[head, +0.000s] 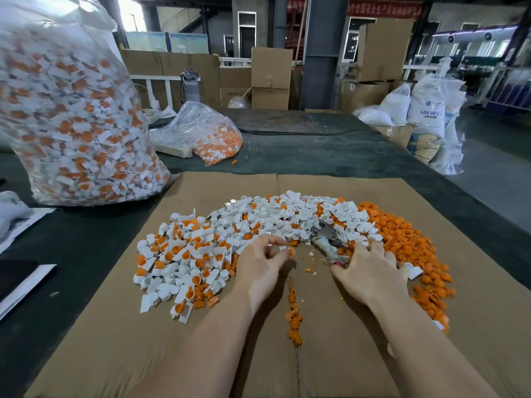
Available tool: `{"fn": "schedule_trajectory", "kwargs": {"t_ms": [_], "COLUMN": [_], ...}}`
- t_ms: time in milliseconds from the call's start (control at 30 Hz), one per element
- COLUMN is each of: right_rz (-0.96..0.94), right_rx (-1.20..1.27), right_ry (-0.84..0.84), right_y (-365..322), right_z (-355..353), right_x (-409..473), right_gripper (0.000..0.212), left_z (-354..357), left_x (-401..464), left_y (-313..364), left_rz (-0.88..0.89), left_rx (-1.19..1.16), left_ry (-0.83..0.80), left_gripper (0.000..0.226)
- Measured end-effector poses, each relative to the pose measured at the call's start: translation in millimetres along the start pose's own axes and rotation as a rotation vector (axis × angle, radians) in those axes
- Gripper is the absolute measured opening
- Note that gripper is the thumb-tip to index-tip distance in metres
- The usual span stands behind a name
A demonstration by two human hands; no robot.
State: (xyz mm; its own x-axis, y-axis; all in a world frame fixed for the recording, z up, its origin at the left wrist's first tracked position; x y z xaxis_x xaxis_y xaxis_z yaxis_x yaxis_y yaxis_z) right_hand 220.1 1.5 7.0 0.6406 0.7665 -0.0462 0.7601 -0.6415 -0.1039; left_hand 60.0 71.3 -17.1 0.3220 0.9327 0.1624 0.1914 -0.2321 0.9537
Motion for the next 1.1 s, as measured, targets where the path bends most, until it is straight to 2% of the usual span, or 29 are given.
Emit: {"fn": "schedule_trajectory", "kwargs": {"t_ms": [200, 300, 367, 500, 567, 867, 967, 1100], "right_rz": [-0.053, -0.148, -0.218, -0.281, -0.273, -0.289, -0.305, -0.367], "right_rx": [0.017, 0.130, 0.252, 0.545, 0.619, 0.678, 0.644, 0.530], "right_ry": [0.141, 0.139, 0.053, -0.297, -0.405, -0.578, -0.558, -0.378], "right_y": [-5, -10, -15, -21, -22, -26, -27, -30], "right_z": [-9, -17, -22, -27, -29, -40, -40, -34], "right_x": [-3, -7, -10, -21, -25, -31, -32, -31], "right_gripper": [0.043, 0.034, 0.030, 0.037, 0.037, 0.038, 0.037, 0.041], "left_z": [-2, -2, -2, -4, -4, -4, -3, -1], "left_x": [1, 5, 8, 14, 15, 16, 16, 16], "left_y": [3, 6, 10, 16, 16, 19, 19, 19], "left_rz": [-0.097, -0.207, -0.252, -0.295, -0.305, -0.334, -0.337, -0.347], "left_rx": [-0.100, -0.319, -0.454, -0.488, -0.487, -0.536, -0.569, -0.537], "left_ry": [0.042, 0.068, 0.090, 0.120, 0.137, 0.213, 0.237, 0.264], "left_gripper": [0.008, 0.013, 0.013, 0.013, 0.012, 0.010, 0.011, 0.012]}}
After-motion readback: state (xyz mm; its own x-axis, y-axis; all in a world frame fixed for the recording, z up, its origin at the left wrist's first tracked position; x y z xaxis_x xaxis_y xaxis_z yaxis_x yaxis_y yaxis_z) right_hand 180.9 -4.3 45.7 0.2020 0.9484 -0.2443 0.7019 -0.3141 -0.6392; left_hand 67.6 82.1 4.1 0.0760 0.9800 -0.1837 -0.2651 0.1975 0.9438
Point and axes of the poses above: each hand's wrist, its own x-axis towards the middle knuckle, its own z-axis out of the palm, y = z × x, the point moved 1 cm from there along x, towards the middle knuckle, and after that the axes turned 3 degrees about z, right-handed, at the moved point
